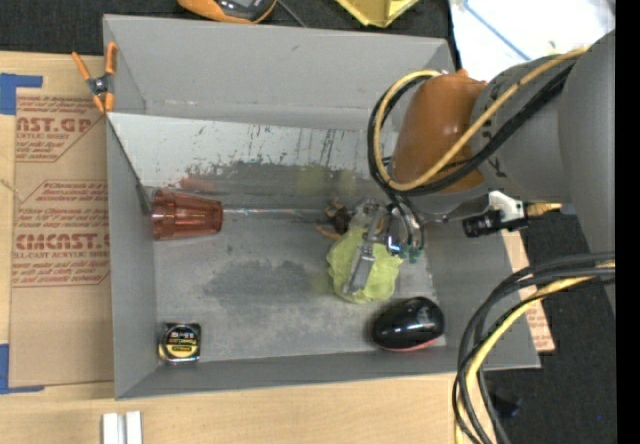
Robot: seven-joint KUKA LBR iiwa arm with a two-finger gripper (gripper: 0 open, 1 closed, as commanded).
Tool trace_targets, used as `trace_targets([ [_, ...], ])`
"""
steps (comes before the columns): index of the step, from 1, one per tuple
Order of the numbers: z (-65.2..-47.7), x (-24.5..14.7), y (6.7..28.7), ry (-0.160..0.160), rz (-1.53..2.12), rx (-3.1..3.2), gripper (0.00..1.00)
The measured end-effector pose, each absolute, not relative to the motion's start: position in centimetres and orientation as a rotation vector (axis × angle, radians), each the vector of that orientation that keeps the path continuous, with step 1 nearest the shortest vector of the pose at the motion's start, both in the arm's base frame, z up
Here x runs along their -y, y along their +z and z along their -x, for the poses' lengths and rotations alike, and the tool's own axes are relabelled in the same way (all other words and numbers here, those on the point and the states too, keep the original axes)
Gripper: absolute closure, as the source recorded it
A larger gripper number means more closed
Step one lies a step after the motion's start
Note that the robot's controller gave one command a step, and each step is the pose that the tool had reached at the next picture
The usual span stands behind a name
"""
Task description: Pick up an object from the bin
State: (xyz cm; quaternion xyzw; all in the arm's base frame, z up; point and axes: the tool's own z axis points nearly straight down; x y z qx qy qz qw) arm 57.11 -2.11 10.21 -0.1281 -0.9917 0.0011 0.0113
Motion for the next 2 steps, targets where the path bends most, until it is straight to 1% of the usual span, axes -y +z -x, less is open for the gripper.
trace_targets([
  [1,-49.2,4.0,7.0,-0.005,-0.023,3.138,0.0],
  [2,-52.3,5.0,7.3,-0.006,0.034,3.136,1.0],
])
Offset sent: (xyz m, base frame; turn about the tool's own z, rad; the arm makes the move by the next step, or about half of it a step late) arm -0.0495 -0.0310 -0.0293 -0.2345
